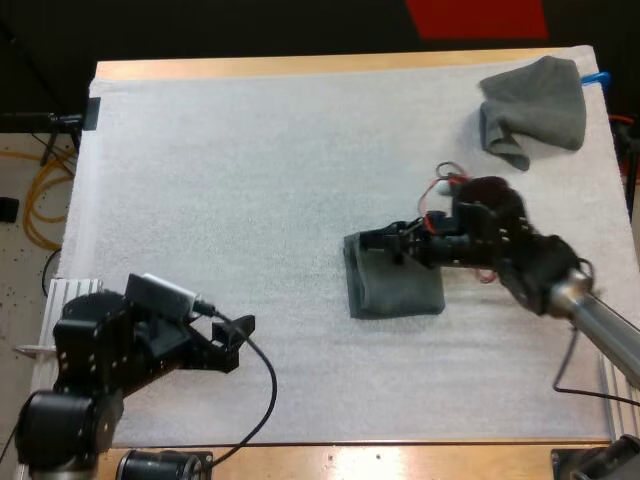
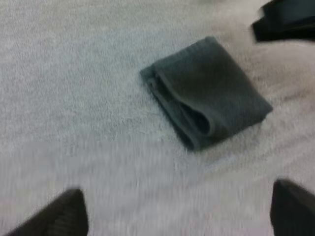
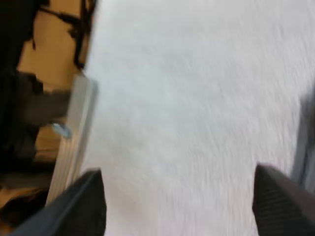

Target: Pick towel from pile fold and stack

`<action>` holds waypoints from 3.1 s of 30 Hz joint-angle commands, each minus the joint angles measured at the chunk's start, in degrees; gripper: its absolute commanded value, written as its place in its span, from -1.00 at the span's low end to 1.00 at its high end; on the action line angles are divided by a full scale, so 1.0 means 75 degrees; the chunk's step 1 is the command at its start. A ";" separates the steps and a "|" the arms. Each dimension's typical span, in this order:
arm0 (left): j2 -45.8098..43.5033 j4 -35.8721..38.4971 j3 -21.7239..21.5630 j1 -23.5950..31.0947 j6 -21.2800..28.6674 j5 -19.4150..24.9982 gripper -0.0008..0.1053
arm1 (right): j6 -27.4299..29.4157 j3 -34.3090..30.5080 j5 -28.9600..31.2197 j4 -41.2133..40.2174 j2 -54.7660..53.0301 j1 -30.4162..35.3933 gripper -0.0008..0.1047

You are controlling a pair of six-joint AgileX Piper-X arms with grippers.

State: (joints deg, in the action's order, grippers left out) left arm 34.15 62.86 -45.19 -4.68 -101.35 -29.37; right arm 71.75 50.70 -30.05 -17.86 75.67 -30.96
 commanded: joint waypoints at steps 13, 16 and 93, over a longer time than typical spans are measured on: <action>0.2730 -0.2465 0.0006 -0.1490 -0.2084 0.0435 0.39 | 0.2993 0.0055 0.2898 -0.2647 -0.3250 -0.0099 0.19; 0.3547 -0.3223 0.0006 -0.2011 -0.2489 0.0879 0.39 | 0.2991 0.0055 0.3008 -0.3133 -0.3727 -0.0099 0.19; 0.7642 -0.0845 -0.1514 0.1207 0.1611 0.3980 -0.98 | 0.2794 0.0036 0.3635 -0.4504 -0.4606 -0.0099 0.18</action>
State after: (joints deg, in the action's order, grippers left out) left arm 92.08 55.93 -56.22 4.55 -89.50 -1.08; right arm 92.66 50.70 -3.18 -51.54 41.69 -31.54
